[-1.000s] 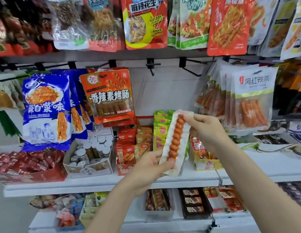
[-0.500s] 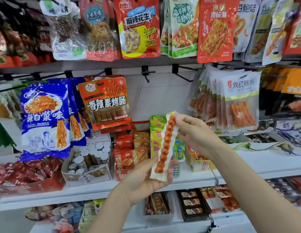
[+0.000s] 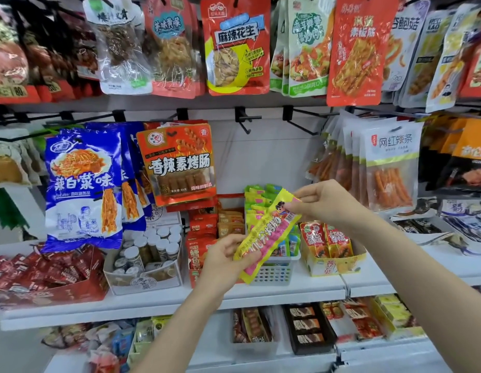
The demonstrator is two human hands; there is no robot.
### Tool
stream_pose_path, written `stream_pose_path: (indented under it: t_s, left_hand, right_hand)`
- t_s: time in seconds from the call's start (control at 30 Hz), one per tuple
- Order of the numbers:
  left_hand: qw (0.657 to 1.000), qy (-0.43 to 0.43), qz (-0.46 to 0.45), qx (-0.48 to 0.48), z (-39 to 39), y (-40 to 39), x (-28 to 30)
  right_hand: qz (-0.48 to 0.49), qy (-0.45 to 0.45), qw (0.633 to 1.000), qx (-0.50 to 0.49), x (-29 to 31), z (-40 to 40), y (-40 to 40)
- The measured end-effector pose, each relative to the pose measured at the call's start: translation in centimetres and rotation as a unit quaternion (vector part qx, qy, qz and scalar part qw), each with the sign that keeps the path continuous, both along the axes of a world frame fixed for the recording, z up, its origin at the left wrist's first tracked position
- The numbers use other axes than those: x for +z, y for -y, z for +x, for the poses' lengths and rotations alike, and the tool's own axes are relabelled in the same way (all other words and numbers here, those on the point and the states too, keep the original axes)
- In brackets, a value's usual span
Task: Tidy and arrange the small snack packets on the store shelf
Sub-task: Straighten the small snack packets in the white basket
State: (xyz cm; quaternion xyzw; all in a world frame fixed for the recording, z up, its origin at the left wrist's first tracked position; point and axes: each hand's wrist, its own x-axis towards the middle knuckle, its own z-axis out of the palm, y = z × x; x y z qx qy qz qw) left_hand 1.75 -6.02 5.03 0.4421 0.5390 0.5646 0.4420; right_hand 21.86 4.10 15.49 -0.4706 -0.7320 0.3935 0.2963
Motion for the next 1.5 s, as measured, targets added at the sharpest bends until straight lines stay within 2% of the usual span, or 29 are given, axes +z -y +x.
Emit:
stream_pose_path:
  t_s: [0.1, 0.2, 0.33, 0.43, 0.6, 0.73, 0.87, 1.0, 1.2, 1.37, 1.5]
  left_hand:
    - [0.993, -0.111, 0.008, 0.033, -1.2, -1.4, -1.8]
    - [0.965, -0.255, -0.004, 0.063, -2.3, -2.6, -3.9]
    - [0.931, -0.364, 0.003, 0.029, -2.3, -4.1, -5.4]
    - [0.911, -0.410, 0.039, 0.027, -1.9, -5.8, -5.3]
    - [0.895, -0.442, 0.052, -0.013, -1.9, -8.6, -4.7]
    - [0.904, -0.423, 0.046, -0.043, -2.8, -10.6, -4.2]
    - [0.909, -0.411, 0.059, -0.042, -3.6, -11.9, -4.2]
    - [0.912, -0.404, 0.056, -0.034, -3.8, -12.2, -4.5]
    - [0.912, -0.404, 0.058, -0.033, -4.1, -12.6, -3.5]
    - [0.920, -0.385, 0.054, -0.048, -4.3, -12.3, -3.0]
    - [0.927, -0.369, 0.040, -0.050, -4.3, -12.0, -2.9]
  right_hand:
    - [0.136, 0.066, 0.986, -0.069, -0.5, 0.1, -0.3]
    - [0.211, 0.081, 0.971, -0.078, -1.2, 0.8, -0.7]
    - [0.251, 0.090, 0.960, -0.084, -1.9, 1.9, -1.2]
    - [0.262, 0.084, 0.958, -0.084, -2.3, 2.3, -1.5]
    - [0.260, 0.064, 0.963, -0.035, -3.6, 1.9, -1.5]
    - [0.254, 0.069, 0.965, -0.002, -4.8, 0.2, -1.7]
    - [0.323, 0.099, 0.941, 0.021, -5.6, -1.5, -1.8]
    - [0.362, 0.052, 0.931, -0.019, -4.9, -1.4, -2.5]
    - [0.395, 0.044, 0.917, -0.027, -4.9, -1.8, -2.6]
    - [0.446, 0.064, 0.892, 0.031, -6.0, -2.3, -1.9]
    - [0.409, 0.081, 0.908, 0.048, -7.2, -2.9, -2.4]
